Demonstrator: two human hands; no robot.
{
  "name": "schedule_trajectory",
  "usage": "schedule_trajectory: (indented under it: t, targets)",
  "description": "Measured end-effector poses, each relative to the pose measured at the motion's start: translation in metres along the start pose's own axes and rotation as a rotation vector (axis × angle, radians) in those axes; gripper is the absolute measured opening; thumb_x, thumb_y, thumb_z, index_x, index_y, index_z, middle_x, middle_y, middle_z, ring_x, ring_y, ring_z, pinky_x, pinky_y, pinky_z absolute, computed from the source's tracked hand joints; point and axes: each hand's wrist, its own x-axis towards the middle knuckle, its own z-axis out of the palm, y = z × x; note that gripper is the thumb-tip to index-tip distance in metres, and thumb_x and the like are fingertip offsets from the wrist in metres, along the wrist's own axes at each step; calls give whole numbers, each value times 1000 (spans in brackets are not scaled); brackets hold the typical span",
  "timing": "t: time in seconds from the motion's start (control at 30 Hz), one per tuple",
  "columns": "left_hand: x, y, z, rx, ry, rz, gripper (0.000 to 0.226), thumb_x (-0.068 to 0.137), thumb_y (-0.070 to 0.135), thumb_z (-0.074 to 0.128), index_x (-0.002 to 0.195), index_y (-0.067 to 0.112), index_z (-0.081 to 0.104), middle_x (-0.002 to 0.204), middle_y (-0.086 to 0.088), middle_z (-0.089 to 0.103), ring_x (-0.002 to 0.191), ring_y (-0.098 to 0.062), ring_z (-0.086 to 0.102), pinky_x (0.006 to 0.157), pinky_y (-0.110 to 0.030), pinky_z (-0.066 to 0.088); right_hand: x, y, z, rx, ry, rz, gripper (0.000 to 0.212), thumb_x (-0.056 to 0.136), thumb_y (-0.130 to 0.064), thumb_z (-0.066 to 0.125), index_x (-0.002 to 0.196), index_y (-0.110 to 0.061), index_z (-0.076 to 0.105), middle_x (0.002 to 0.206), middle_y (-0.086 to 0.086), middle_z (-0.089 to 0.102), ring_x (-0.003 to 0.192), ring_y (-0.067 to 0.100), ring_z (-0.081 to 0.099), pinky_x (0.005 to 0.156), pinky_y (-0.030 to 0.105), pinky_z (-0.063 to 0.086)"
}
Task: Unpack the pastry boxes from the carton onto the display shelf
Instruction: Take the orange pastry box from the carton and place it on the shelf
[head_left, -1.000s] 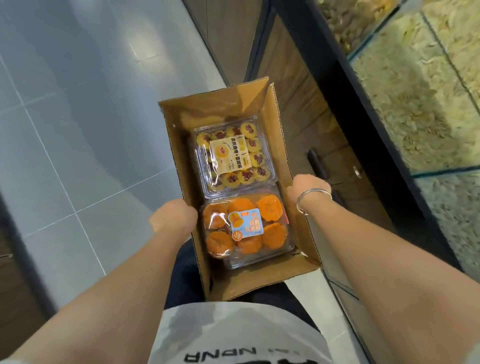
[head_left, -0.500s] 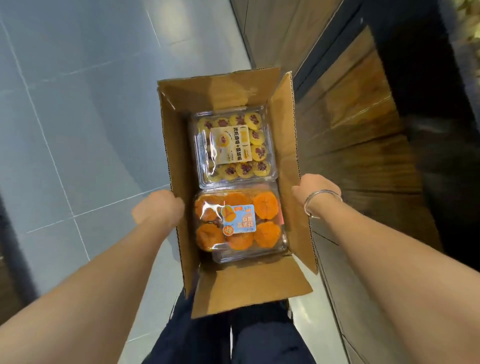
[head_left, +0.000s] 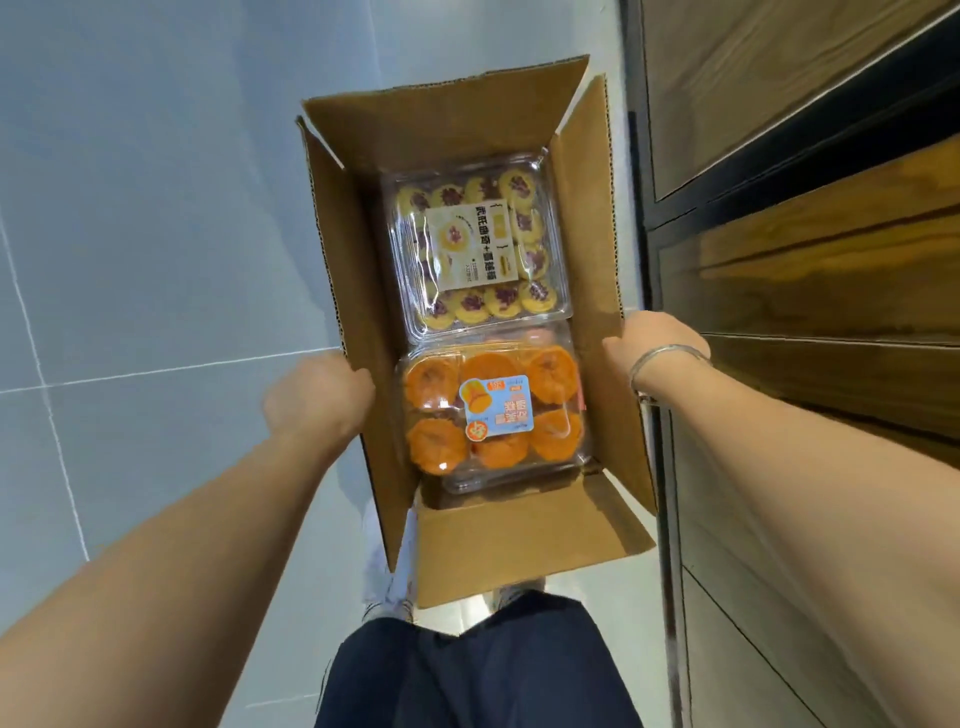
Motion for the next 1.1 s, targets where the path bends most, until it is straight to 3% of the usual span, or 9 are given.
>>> schedule_trajectory:
  t: [0.33,0.43,0.53,0.6,0.67,0.73,0.83,0.97,1.1]
  targets:
    - [32,11,34,-105,62,-80,33,98,27,31,107,8,57,100,-13,63,85,-29,56,69,-31,36,41,-16,27,41,71,4,30,96,-32,39,99,-12,61,83,7,57,78,26,58,68,33,47]
    - [14,13,25,-317,234,-98,17,93,17,43,105,10,52,107,-13,59,97,-33,57,67,-34,35,23,-17,29,78,290,22,24,90,-26,52,108,-11,52,96,12,60,86,30,59,62,34,45]
    - [-2,35,17,-259,377,344,11,85,17,50,94,14,55,98,-7,56,90,-26,56,64,-32,36,-6,-32,34,15,539,-270,28,76,-21,71,97,-9,55,81,8,58,70,25,59,50,29,40]
    - [-1,54,28,-113,295,683,17,86,25,49,100,18,55,106,-1,56,98,-21,54,74,-30,41,-21,-44,49,152,229,-312,20,89,-28,54,105,-17,50,90,1,56,83,23,59,59,27,36]
    - [18,68,40,-39,140,716,29,91,33,48,116,20,51,124,2,52,117,-18,46,95,-29,38,-21,-50,86,405,-194,-77,27,95,-35,41,115,-17,47,104,5,59,95,26,58,69,27,37]
    - [44,81,60,-24,52,661,40,93,40,47,127,21,46,132,2,49,124,-17,42,103,-31,34,-9,-46,134,802,-345,283,42,92,-43,44,115,-10,54,96,12,61,83,28,56,75,33,44]
    - [69,80,65,34,-34,664,52,90,52,48,133,22,43,132,2,53,123,-18,46,103,-33,36,-5,-50,171,1297,-382,617,63,82,-56,53,115,-2,54,65,7,52,51,20,51,52,31,49]
    - [90,70,76,12,-206,585,70,82,63,52,137,22,41,137,1,49,130,-19,41,105,-38,39,-2,-65,183,1678,-285,888,73,70,-50,74,124,-12,40,116,12,59,96,33,64,58,35,58]
    - [86,63,86,-14,-241,533,83,71,70,59,137,24,39,144,1,38,138,-19,26,108,-40,37,-13,-82,185,2069,-286,1070,113,32,-60,86,125,-14,41,118,14,57,96,35,62,64,42,57]
